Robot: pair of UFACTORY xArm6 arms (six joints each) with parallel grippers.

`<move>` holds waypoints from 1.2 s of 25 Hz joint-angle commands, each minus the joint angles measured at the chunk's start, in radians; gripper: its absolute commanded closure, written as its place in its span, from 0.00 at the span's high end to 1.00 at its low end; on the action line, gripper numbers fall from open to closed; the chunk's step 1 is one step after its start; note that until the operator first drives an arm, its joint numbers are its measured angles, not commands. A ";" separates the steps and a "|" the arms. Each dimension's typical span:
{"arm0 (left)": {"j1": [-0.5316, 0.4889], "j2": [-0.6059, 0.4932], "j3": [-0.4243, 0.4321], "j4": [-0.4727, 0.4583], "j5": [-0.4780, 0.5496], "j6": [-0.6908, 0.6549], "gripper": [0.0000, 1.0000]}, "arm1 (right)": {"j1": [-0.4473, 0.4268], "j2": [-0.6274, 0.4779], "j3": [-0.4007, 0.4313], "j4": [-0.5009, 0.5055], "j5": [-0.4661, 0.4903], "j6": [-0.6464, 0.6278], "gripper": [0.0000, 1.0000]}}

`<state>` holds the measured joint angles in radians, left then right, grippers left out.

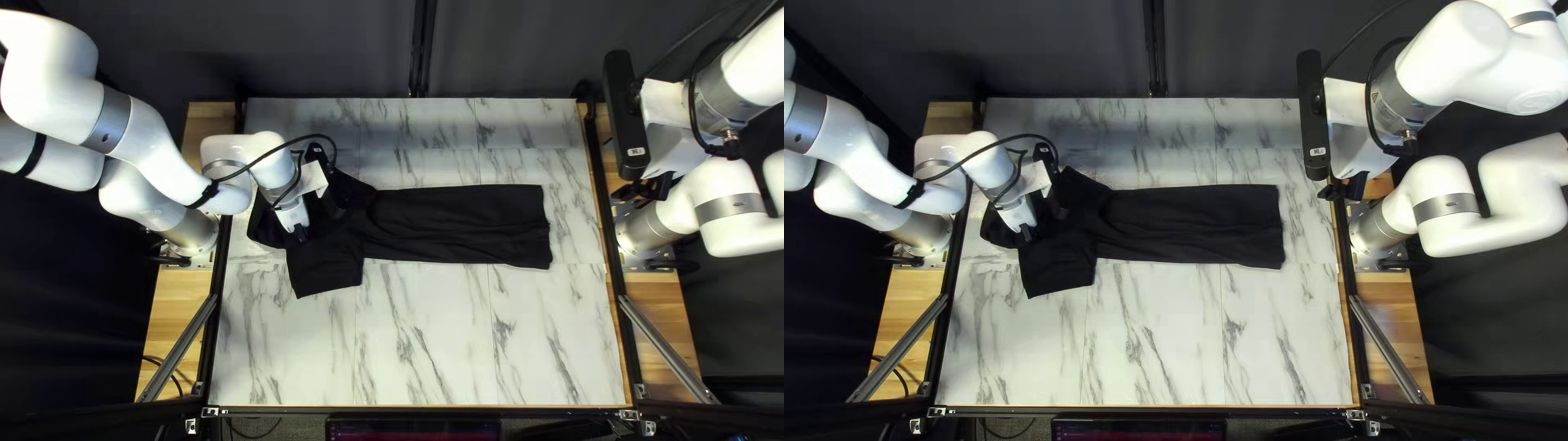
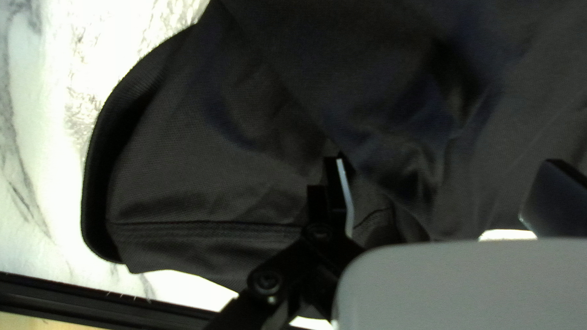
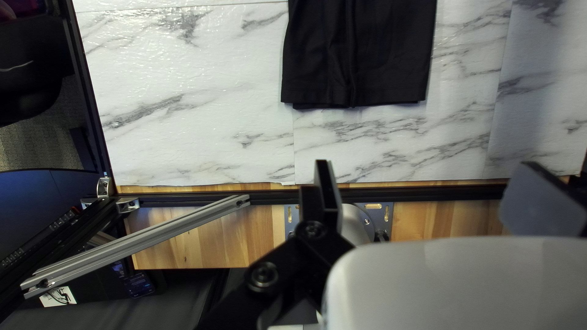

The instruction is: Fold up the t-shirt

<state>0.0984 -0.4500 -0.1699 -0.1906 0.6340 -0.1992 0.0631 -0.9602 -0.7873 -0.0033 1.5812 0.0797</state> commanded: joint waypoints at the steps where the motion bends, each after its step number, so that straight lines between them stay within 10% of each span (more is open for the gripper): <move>1: -0.006 -0.014 0.007 -0.003 0.003 -0.004 0.00 | 0.000 0.000 0.000 0.000 0.000 0.000 1.00; 20: -0.043 -0.044 0.024 0.020 -0.008 -0.058 0.09 | 0.000 0.000 0.000 0.000 0.000 0.000 1.00; 21: -0.048 -0.043 0.025 0.020 -0.012 -0.062 0.13 | 0.000 0.000 0.000 0.000 0.000 0.000 1.00; 25: -0.072 -0.043 0.035 0.018 -0.025 -0.082 0.95 | 0.000 0.000 0.000 0.000 0.000 0.000 1.00; 30: -0.072 -0.040 0.016 0.018 -0.004 -0.079 1.00 | 0.000 0.000 0.000 0.000 0.000 0.000 1.00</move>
<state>0.0292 -0.4955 -0.1451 -0.1721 0.6243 -0.2792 0.0631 -0.9602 -0.7873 -0.0033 1.5812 0.0797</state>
